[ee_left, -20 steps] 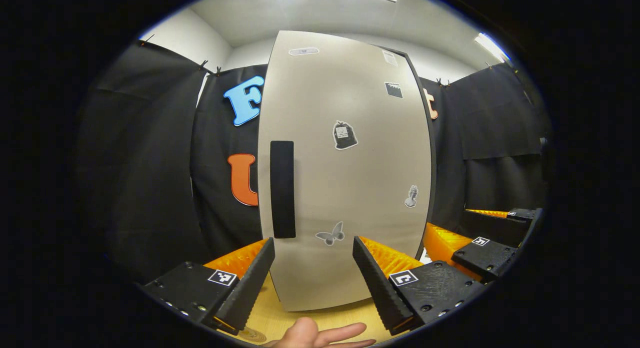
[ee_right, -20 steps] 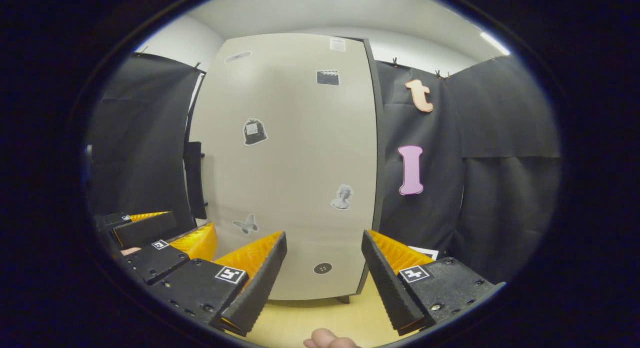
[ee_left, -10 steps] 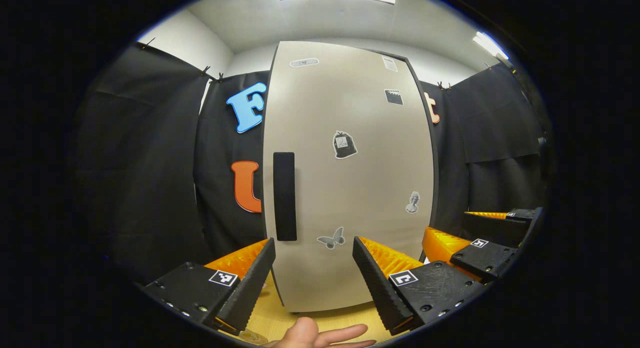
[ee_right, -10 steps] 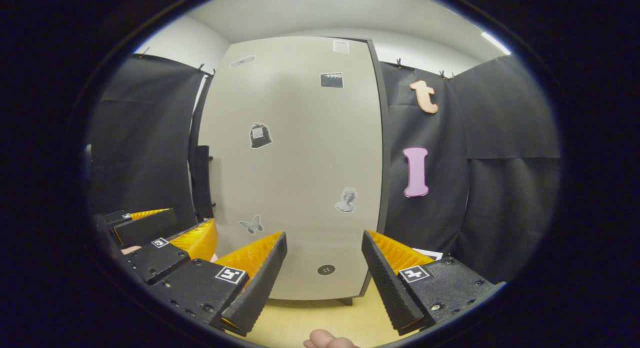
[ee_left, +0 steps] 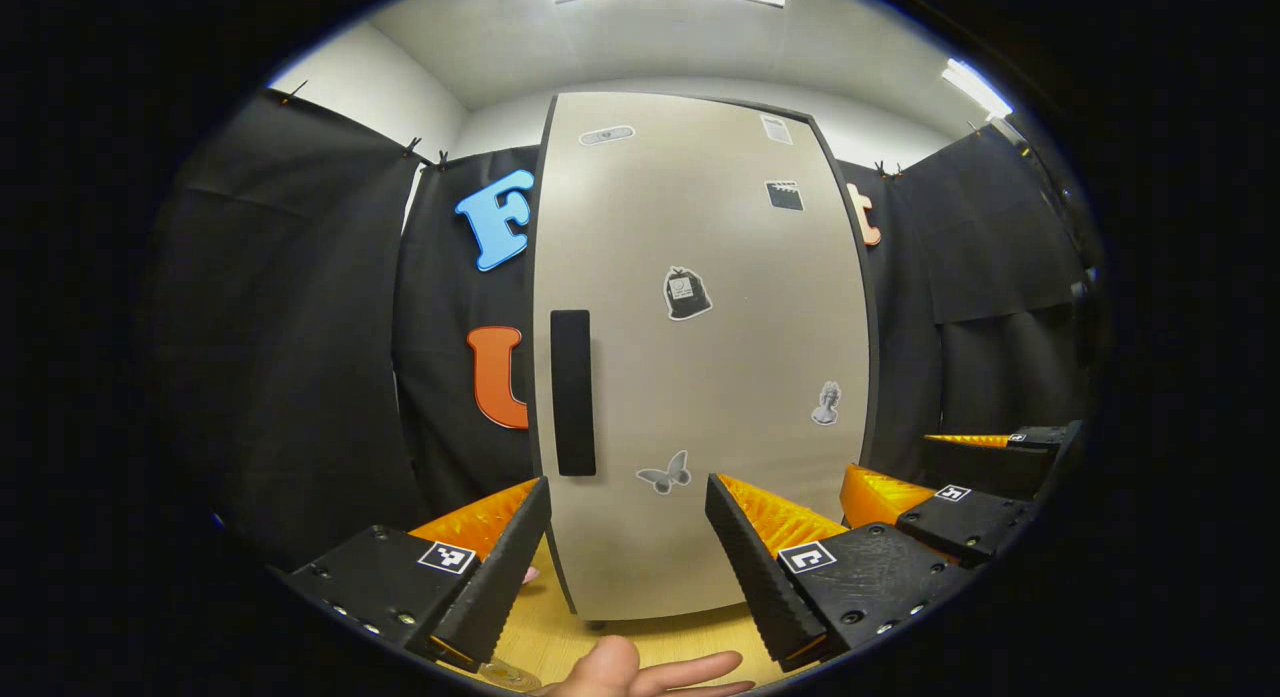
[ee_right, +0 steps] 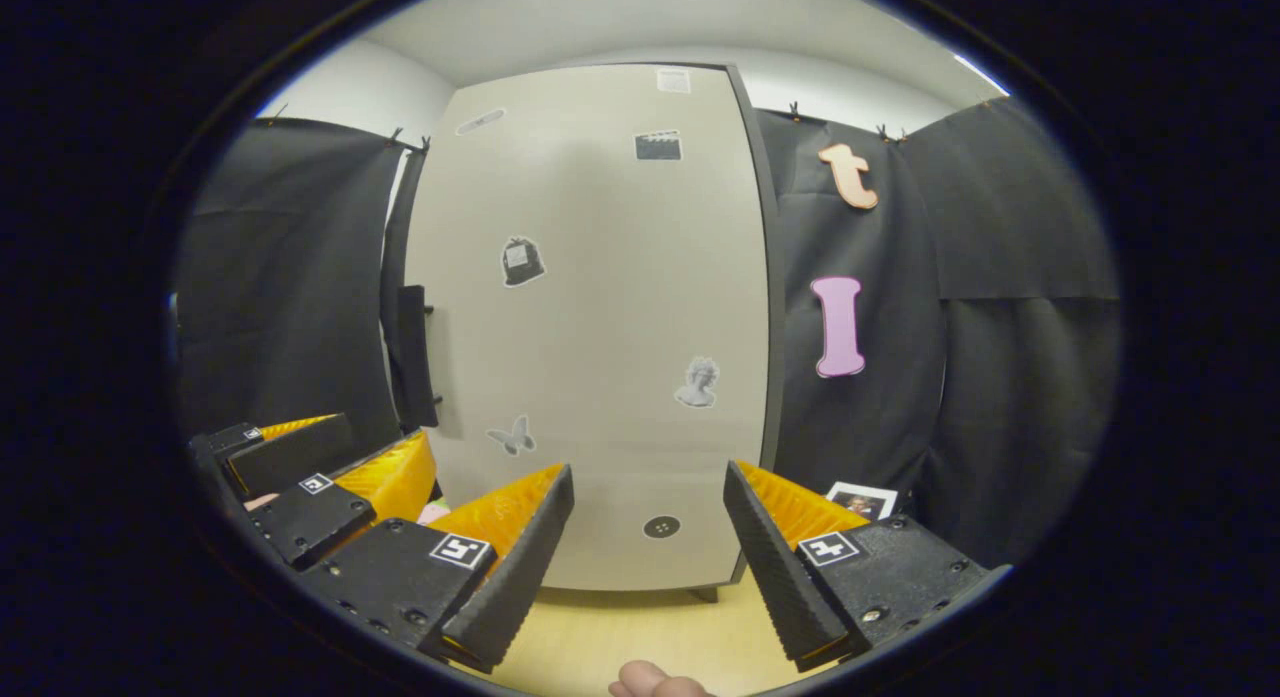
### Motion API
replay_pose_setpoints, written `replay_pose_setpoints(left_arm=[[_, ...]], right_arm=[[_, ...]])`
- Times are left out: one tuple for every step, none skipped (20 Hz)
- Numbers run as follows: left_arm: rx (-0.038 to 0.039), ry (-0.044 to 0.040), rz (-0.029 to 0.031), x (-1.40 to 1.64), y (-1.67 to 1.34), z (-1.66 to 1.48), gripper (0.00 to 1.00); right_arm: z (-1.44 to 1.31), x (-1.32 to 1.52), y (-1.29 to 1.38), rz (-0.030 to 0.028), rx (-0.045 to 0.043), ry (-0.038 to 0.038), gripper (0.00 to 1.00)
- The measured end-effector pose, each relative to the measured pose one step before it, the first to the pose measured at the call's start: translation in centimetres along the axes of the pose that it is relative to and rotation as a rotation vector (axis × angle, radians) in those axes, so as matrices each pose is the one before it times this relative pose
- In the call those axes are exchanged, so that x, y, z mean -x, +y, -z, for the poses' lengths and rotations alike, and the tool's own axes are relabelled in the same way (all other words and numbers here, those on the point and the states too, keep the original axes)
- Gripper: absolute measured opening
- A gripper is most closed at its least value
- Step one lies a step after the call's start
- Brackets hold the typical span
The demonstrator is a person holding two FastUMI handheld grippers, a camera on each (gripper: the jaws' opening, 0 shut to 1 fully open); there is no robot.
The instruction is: Open the cabinet door with the right hand, grasp the bottle in the cabinet with the left hand and place it on the coaster, then close the cabinet door with the right hand.
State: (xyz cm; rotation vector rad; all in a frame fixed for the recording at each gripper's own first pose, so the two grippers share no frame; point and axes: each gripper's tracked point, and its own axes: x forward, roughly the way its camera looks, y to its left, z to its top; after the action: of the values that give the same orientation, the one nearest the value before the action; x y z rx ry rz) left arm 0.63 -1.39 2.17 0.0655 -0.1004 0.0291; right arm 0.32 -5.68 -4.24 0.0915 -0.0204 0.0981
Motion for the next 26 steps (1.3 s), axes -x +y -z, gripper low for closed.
replay_pose_setpoints(left_arm=[[-0.00444,-0.00399,0.00121,0.056,0.028,-0.123,0.94],[0.00061,-0.00132,0.00459,0.009,-0.056,-0.005,0.94],[0.00228,-0.00193,0.00278,0.046,-0.023,-0.018,0.94],[0.00267,-0.00047,0.0027,-0.052,0.015,0.064,0.94],[0.00135,0.00333,0.00246,0.029,-0.027,0.056,0.94],[0.00082,0.00586,0.00083,-0.027,0.0,0.107,0.94],[0.00202,0.00127,0.00257,0.002,-0.022,-0.009,0.94],[-0.00002,0.00045,0.00071,-0.002,0.027,0.048,0.94],[0.00059,-0.00044,-0.00146,0.019,0.044,-0.041,0.94],[0.0021,0.00282,-0.00021,-0.058,-0.029,0.118,0.94],[0.00251,0.0031,0.00004,0.028,0.007,0.075,0.94],[0.00227,0.00155,-0.0005,-0.007,-0.001,0.007,0.94],[-0.0006,0.00129,-0.00196,0.008,0.046,0.032,0.94],[-0.00037,-0.00039,-0.00226,-0.051,0.004,0.007,0.94],[0.0006,0.00246,-0.00054,0.033,-0.014,0.021,0.94],[0.0024,0.00154,0.00063,0.047,-0.003,0.064,0.94],[0.00035,0.0011,-0.00085,0.017,0.041,0.025,0.94],[-0.00046,0.00021,-0.00183,-0.005,0.011,-0.027,0.94],[0.00002,-0.00018,-0.00193,0.048,-0.001,0.017,0.94],[0.00054,-0.00288,-0.00076,-0.021,-0.019,-0.072,0.94],[-0.00027,-0.0006,0.00043,0.004,-0.017,-0.036,0.94],[0.00031,0.00215,0.00143,-0.006,0.002,0.047,0.94],[0.00099,0.00341,0.00073,0.033,-0.004,0.036,0.94],[-0.0006,0.00384,0.00014,0.042,0.004,0.07,0.94],[0.00042,0.00138,0.00124,0.081,-0.021,-0.023,0.94],[-0.00164,0.00181,-0.00068,-0.013,0.0,0.037,0.94]], right_arm=[[0.039,0.138,-0.142,0.00271,-0.00127,0.00351,0.97],[-0.112,0.084,-0.019,0.00347,-0.00079,-0.00512,0.98],[-0.279,0.276,-0.165,0.00581,0.00208,-0.0084,0.95],[-0.238,0.188,0.079,0.00132,0.00144,0.00469,0.95],[0.086,0.088,0.022,0.00019,0.00052,0.00548,0.95],[0.262,-0.259,-0.094,0.00099,-0.00098,0.00777,0.97],[0.117,0.008,-0.129,-0.0003,-0.00294,0.00255,0.97],[0.016,-0.136,0.018,0.0004,0.0002,0.00231,0.95],[-0.098,0.06,-0.016,0.00007,0.00124,-0.00047,0.97],[-0.004,0.029,0.098,0.00106,0.00214,0.00123,0.97],[0.031,0.113,0.057,-0.00112,0.00101,0.00211,0.97],[0.036,-0.099,0.083,-0.00242,-0.0003,0.00227,0.97],[0.044,0.035,0.008,-0.00276,-0.00002,0.00354,0.97],[0.071,-0.055,-0.005,-0.00198,-0.00123,0.00365,0.97],[-0.006,0.092,-0.011,-0.00227,-0.0014,0.00191,0.97],[0.015,-0.08,0.031,-0.00128,-0.00104,0.00163,0.95],[0.03,0.111,-0.027,-0.00079,0.00052,0.00174,0.97],[-0.053,-0.023,0.101,-0.00085,-0.00028,0.00206,0.95],[0.03,0.114,-0.019,-0.00082,0.00009,0.00191,0.97],[0.028,-0.079,0.021,-0.00025,-0.00102,-0.00171,0.95],[-0.076,0.107,-0.059,0.002,0.00117,-0.00121,0.95],[0.036,0.028,0.021,0.00144,0.00003,0.00084,0.97],[0.125,0.091,-0.008,0.00081,-0.00195,0.0038,0.97],[0.056,-0.007,0.051,-0.00034,-0.00252,0.00482,0.97],[0.025,0.093,-0.003,-0.00134,-0.00312,0.00287,0.97],[0.061,0.036,0.056,0.0008,-0.00108,0.00286,0.97]])
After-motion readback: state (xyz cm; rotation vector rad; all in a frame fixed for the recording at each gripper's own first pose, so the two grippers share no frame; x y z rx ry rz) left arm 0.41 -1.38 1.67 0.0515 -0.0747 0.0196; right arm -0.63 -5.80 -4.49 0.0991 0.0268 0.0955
